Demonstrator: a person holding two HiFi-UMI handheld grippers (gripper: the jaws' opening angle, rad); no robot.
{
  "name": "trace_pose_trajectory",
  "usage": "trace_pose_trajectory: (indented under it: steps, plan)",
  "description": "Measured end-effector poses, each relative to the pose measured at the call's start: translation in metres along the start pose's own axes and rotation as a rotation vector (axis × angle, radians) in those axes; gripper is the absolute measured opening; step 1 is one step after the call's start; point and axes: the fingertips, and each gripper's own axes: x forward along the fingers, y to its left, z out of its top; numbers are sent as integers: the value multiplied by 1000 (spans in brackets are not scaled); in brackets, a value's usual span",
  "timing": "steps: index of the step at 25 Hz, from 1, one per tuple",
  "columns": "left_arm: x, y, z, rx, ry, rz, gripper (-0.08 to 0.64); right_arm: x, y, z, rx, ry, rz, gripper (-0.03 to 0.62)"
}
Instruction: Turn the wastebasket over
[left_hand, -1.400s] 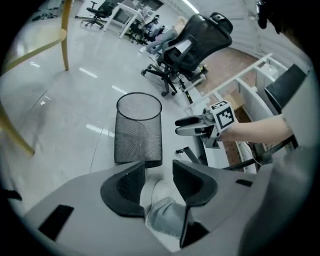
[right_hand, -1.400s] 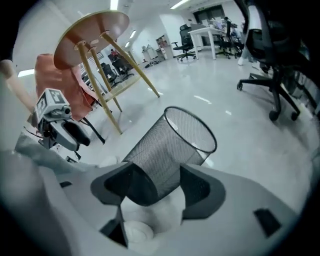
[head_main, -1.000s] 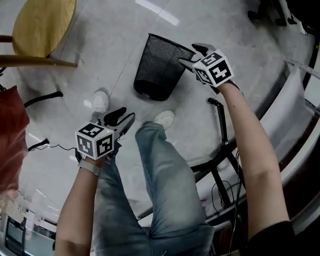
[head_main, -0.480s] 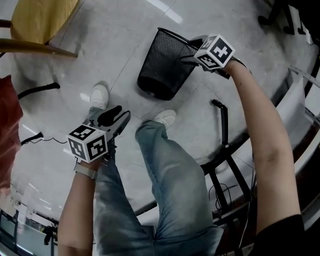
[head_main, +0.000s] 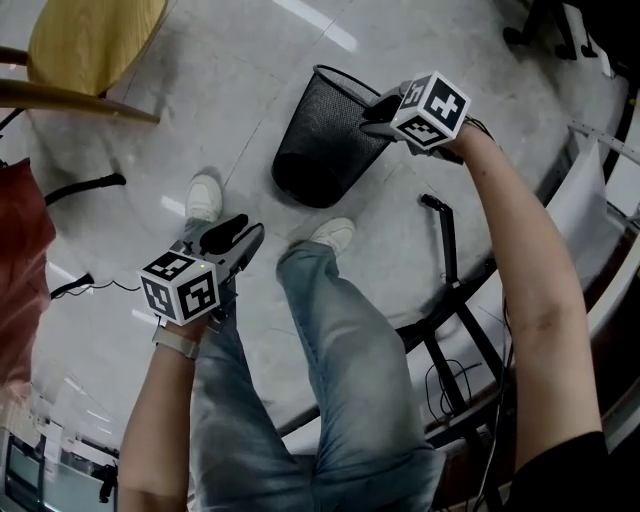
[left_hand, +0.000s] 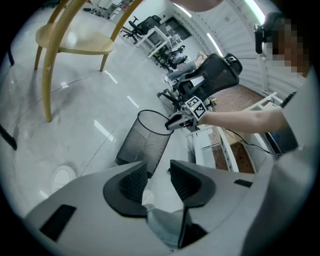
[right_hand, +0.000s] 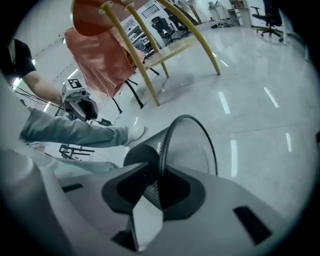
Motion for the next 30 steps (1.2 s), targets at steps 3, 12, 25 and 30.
trace_pose_trajectory:
  steps: [3, 12, 25, 30]
  plan:
    - [-5, -8, 5, 25, 20, -23, 146, -14, 30, 4, -13, -12, 49, 49]
    - [-24, -22, 14, 158, 144, -89, 140, -42, 39, 0, -65, 49, -286, 21]
    - [-29, 10, 37, 345, 343, -123, 140, 35, 77, -13, -51, 157, -566, 23]
    - [-23, 10, 49, 398, 379, -138, 140, 55, 87, -12, 74, 83, -596, 25]
